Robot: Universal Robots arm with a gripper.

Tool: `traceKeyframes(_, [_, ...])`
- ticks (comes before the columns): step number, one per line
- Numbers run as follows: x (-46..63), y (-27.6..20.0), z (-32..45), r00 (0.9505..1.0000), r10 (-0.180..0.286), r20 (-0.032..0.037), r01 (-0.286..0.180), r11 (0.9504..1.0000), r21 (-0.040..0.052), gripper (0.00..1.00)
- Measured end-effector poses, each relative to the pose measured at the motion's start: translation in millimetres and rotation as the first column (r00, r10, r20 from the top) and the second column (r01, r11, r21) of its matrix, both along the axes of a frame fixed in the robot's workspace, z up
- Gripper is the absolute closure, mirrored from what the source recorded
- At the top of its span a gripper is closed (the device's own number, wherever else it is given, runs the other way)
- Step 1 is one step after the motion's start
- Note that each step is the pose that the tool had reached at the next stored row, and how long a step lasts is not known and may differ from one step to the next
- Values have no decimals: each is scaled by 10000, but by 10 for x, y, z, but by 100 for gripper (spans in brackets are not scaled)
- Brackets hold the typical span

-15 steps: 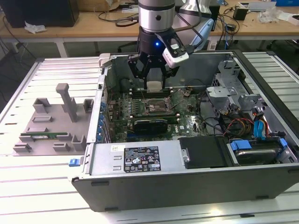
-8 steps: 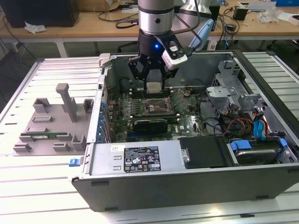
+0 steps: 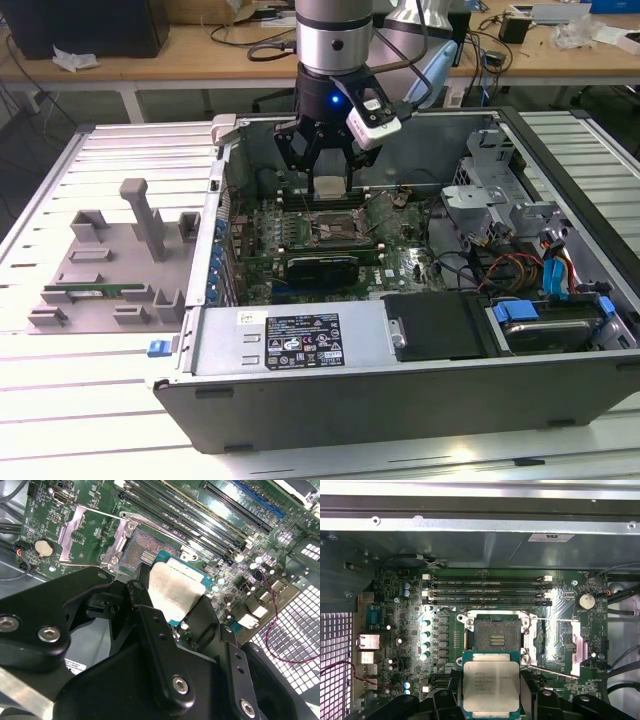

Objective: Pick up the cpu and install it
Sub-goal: 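Place the cpu into insertion slot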

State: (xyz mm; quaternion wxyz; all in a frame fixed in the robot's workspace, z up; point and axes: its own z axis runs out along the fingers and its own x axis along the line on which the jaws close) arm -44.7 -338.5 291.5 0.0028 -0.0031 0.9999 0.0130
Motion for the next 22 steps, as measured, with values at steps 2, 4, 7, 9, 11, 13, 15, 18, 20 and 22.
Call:
traceKeyframes(2, [0, 0, 0, 10000, 0, -1, 0, 10000, 0, 45])
traceKeyframes(4, [0, 0, -1, 10000, 0, 0, 0, 10000, 0, 45])
traceKeyframes(7, [0, 0, -1, 10000, -52, 0, 52, 10000, 0, 45])
traceKeyframes(9, [0, 0, -1, 9999, -135, 0, 135, 9999, 1, 45])
traceKeyframes(11, [0, 0, -1, 9994, -334, 0, 334, 9994, 0, 45])
traceKeyframes(13, [0, 0, -2, 9964, -851, -1, 851, 9964, 0, 45])
traceKeyframes(15, [0, 0, -4, 9925, -1224, -1, 1224, 9925, 0, 45])
traceKeyframes(18, [0, 0, -6, 9848, -1739, 0, 1739, 9848, 0, 45])
traceKeyframes(20, [0, 0, -7, 9753, -2207, 0, 2207, 9753, 0, 45])
traceKeyframes(22, [0, 0, -7, 9699, -2434, 0, 2434, 9699, 0, 45])
